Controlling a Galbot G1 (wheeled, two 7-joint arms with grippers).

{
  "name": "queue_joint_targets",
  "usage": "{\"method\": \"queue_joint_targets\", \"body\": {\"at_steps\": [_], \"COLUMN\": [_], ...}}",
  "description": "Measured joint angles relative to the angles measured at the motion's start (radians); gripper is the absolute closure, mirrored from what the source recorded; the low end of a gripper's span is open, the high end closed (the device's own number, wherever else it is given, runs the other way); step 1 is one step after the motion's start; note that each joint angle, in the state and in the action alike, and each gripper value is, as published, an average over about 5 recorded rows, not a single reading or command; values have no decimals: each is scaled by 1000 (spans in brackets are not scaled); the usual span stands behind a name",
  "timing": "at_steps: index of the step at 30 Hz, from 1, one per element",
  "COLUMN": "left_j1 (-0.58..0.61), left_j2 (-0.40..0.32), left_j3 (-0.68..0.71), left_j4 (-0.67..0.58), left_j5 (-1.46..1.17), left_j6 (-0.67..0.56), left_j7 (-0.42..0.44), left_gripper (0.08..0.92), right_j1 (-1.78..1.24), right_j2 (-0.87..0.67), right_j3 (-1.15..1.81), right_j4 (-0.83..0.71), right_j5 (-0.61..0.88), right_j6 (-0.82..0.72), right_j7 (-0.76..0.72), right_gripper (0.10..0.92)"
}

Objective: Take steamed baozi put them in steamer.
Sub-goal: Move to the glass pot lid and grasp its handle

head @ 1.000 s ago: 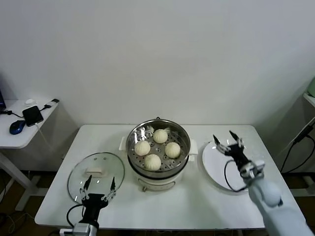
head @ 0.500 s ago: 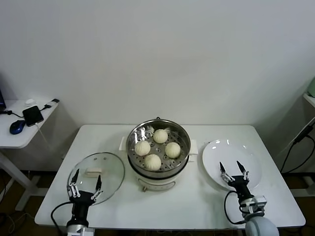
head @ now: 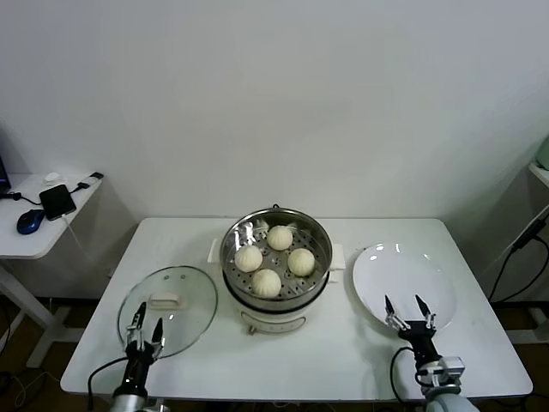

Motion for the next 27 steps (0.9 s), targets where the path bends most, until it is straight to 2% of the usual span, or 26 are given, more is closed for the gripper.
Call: {"method": "queue_joint_targets", "body": {"at_steps": [16,27], "left_j1": [-141,-195], "left_j2": [36,57], "left_j3": [26,49], "left_j4": [140,175], "left_j5": [149,148], "left_j6": [30,52], "left_j7": [-26,8], "left_gripper": [177,197], "right_j1": [-29,-42], "right_j2": [12,22], "right_j3": [21,23], "right_j4": [21,28], "right_j5": [-24,-43], "right_j6": [-7,-4], "right_j7": [1,-12], "right_gripper": [203,202]}}
